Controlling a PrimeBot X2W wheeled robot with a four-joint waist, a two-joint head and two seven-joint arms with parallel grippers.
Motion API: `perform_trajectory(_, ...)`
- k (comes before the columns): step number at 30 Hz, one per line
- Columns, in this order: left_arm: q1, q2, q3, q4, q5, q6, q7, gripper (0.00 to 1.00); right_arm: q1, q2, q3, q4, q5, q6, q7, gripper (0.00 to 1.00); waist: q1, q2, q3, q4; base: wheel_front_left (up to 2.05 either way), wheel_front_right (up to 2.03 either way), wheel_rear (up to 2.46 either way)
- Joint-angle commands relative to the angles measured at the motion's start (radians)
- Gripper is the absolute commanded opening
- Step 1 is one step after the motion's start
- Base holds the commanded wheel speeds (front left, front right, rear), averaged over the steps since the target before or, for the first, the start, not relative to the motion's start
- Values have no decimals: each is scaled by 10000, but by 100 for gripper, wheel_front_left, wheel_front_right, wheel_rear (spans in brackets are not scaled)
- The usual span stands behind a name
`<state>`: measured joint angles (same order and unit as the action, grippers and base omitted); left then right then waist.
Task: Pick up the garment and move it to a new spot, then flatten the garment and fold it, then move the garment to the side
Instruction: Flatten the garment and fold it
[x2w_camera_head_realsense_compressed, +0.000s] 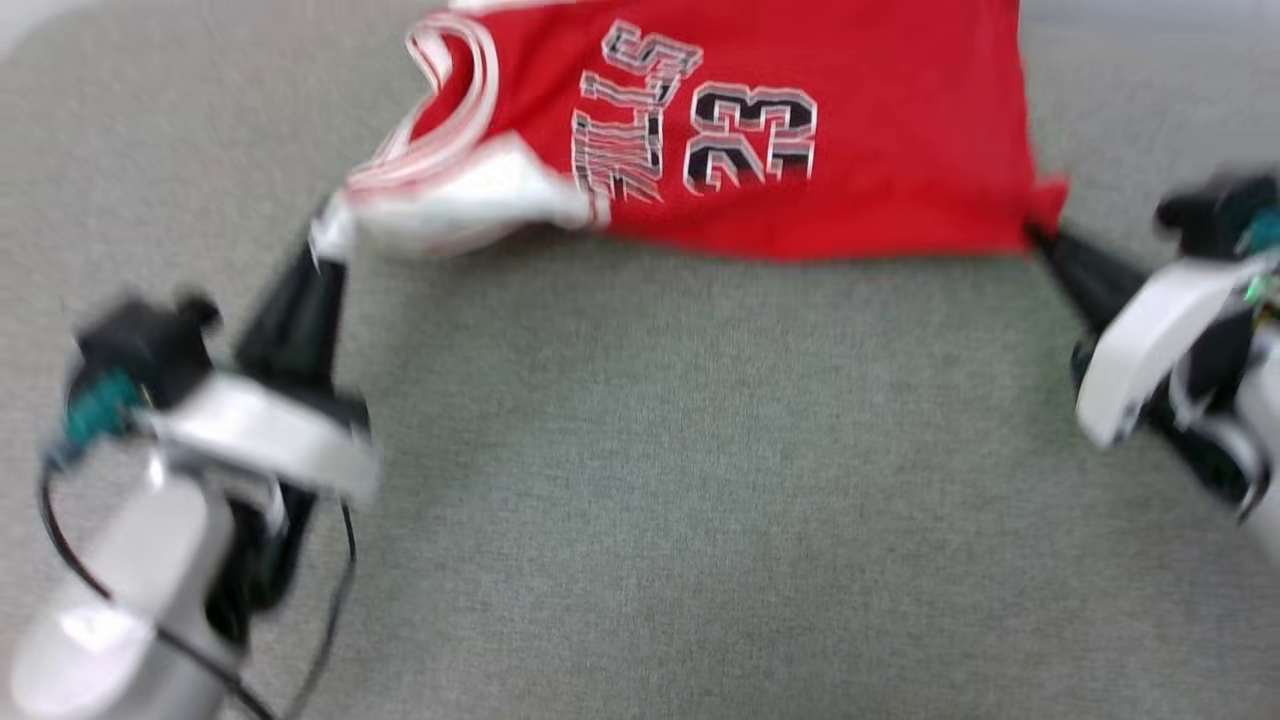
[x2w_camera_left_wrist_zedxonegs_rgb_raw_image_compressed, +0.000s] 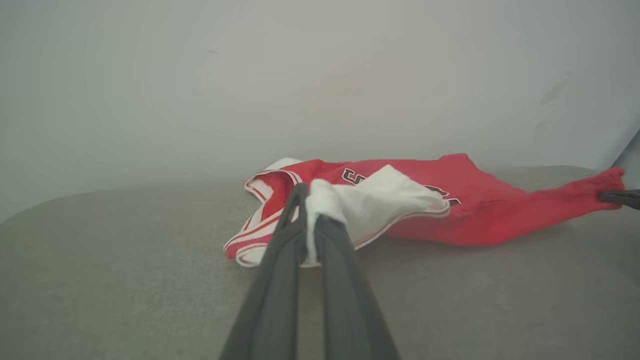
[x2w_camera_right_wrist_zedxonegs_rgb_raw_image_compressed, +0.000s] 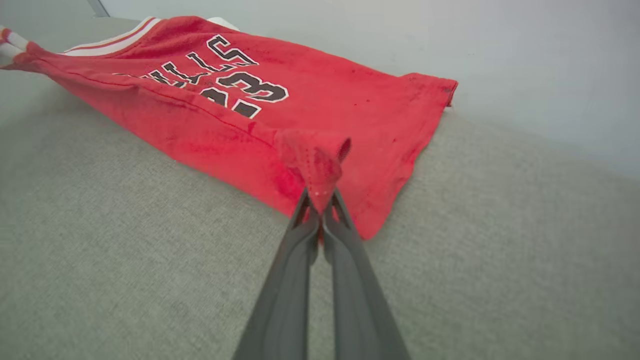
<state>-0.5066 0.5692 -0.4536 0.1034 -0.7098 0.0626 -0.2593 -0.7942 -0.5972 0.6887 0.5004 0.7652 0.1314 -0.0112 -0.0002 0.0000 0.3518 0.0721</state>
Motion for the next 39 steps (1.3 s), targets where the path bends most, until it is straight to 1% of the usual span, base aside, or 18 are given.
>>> perform_trajectory(1,416,39,-44,-116,-89,98,9,0,366,49,-46,-49,2,-15,-4,0,2,0,-555,-5,0,0,0)
perform_trajectory(4,1593,133,-90,-489,-311,404,82,0,1241,94,-127,-117,-9,-15,47,0,2,0,-1094,-40,0,0,0)
perform_trajectory(12,4051,360,-310,-1127,-854,982,318,0,3343,-132,-425,-262,138,-15,290,0,2,0,-2443,90,0,0,0)
perform_trajectory(20,6024,455,-600,-1635,-1510,1378,740,0,5271,-215,-730,-584,282,-15,505,0,2,0,-3476,70,0,0,0)
perform_trajectory(24,6908,431,-648,-1851,-1847,1557,743,0,6074,-269,-954,-711,286,-15,618,0,2,0,-3721,34,0,0,0)
perform_trajectory(32,7909,436,-912,-2036,-2248,1621,966,0,7643,-461,-1601,-1287,335,-15,793,0,2,0,-3875,103,0,0,0)
perform_trajectory(33,8046,458,-954,-2031,-2260,1661,970,0,8083,-484,-1884,-1545,265,-15,885,0,2,0,-3859,135,0,0,0)
perform_trajectory(39,7786,497,-894,-2007,-2127,1643,855,0,8423,-286,-2473,-2036,47,-15,1037,0,2,0,-3777,148,0,0,0)
